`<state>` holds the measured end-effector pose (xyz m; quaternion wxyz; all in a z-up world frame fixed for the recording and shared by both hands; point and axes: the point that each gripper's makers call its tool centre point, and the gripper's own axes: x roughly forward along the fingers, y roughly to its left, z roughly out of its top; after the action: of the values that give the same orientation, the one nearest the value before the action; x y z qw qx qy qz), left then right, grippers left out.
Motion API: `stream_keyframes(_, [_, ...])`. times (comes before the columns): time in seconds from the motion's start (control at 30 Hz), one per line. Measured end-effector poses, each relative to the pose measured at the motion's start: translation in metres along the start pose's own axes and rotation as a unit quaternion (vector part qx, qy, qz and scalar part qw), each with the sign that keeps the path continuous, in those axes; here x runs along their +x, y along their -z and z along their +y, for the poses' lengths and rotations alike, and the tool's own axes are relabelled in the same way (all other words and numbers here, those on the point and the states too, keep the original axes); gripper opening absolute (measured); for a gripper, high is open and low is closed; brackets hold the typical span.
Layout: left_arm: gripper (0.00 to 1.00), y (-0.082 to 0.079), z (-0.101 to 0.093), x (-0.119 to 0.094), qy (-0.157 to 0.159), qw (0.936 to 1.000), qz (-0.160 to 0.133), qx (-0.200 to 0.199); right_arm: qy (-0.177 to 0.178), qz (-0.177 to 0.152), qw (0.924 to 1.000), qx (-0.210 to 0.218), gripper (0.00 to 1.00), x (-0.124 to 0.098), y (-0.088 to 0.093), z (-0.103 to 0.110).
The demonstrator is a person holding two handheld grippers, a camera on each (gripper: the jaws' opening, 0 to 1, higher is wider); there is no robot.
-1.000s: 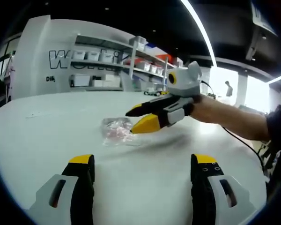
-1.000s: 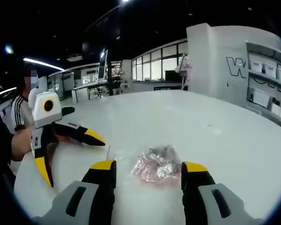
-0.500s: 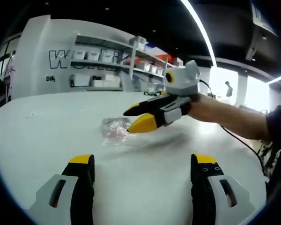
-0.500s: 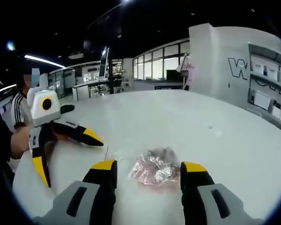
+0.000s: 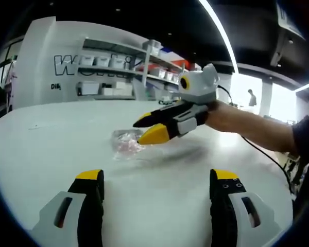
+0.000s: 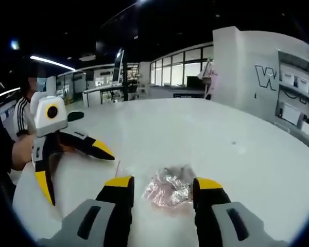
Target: Open the resealable bag by pulling the two sides of the seal apart until the entire bag opening is separated and visibly accessible.
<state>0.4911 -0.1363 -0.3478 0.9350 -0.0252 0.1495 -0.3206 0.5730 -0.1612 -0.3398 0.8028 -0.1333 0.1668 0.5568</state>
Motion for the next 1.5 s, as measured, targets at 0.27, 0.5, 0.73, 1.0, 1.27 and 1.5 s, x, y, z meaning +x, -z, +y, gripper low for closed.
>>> stream_keyframes(0.27, [0.83, 0.0, 0.0, 0.0, 0.0, 1.0, 0.0, 0.0, 0.0, 0.012, 0.9998, -0.018, 0.35, 0.001, 0.003, -0.001])
stream_keyframes(0.5, [0.83, 0.001, 0.0, 0.0, -0.001, 1.0, 0.001, 0.0, -0.001, 0.023, 0.9992, -0.031, 0.31, 0.002, 0.007, -0.001])
stream_keyframes(0.73, [0.83, 0.0, 0.001, 0.001, -0.001, 1.0, 0.001, -0.001, -0.002, 0.028, 0.9986, -0.045, 0.27, 0.002, 0.01, -0.001])
stream_keyframes(1.0, [0.83, 0.0, 0.001, 0.001, -0.001, 1.0, 0.001, -0.001, -0.001, 0.03, 0.9984, -0.049, 0.26, 0.002, 0.01, -0.002])
stream_keyframes(1.27, [0.83, 0.001, 0.001, 0.001, -0.001, 1.0, 0.002, 0.0, -0.002, 0.032, 0.9981, -0.053, 0.24, 0.004, 0.011, -0.001])
stream_keyframes(1.5, [0.83, 0.0, 0.002, 0.001, -0.001, 1.0, 0.001, -0.001, -0.003, 0.04, 0.9957, -0.083, 0.15, 0.004, 0.014, 0.0])
